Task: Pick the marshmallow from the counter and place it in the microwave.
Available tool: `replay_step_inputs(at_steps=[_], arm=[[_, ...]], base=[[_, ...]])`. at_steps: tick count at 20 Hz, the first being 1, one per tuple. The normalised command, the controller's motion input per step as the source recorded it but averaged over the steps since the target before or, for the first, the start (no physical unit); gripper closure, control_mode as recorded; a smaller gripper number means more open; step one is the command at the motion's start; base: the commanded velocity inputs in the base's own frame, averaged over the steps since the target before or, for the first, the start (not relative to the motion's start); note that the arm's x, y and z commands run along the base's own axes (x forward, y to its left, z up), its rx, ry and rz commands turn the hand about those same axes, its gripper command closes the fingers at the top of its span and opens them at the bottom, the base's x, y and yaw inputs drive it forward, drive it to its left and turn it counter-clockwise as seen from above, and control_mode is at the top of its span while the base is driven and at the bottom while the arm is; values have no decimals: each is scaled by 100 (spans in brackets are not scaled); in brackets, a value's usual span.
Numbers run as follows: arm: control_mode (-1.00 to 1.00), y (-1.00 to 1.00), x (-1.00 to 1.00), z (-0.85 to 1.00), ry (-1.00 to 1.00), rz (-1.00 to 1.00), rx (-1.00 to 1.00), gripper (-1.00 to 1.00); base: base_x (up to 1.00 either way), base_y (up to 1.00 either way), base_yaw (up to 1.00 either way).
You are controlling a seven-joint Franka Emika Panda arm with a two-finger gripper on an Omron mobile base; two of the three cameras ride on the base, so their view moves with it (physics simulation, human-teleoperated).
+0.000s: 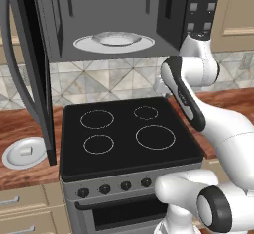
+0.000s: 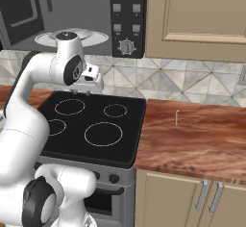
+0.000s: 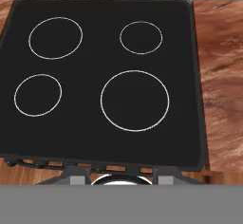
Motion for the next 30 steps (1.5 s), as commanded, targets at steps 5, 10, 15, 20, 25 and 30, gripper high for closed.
replay_step_inputs(at_steps=[5,10,15,20,25,30], arm=[[-100,2,-40,-6,-3,1,0,-100],[-100,87,-69,-29,-4,48,0,-100],[-100,99,-28,-24,-2,84,0,-100],[-100,93,-19,-9,-6,75,2,-100],[-100,100,-5,-15,-18,47,9,-100],[-100,39,0,0,-28,43,26,-100]], base=[[0,0,0],[0,0,0],[0,0,0],[0,0,0],[0,0,0],[0,0,0]])
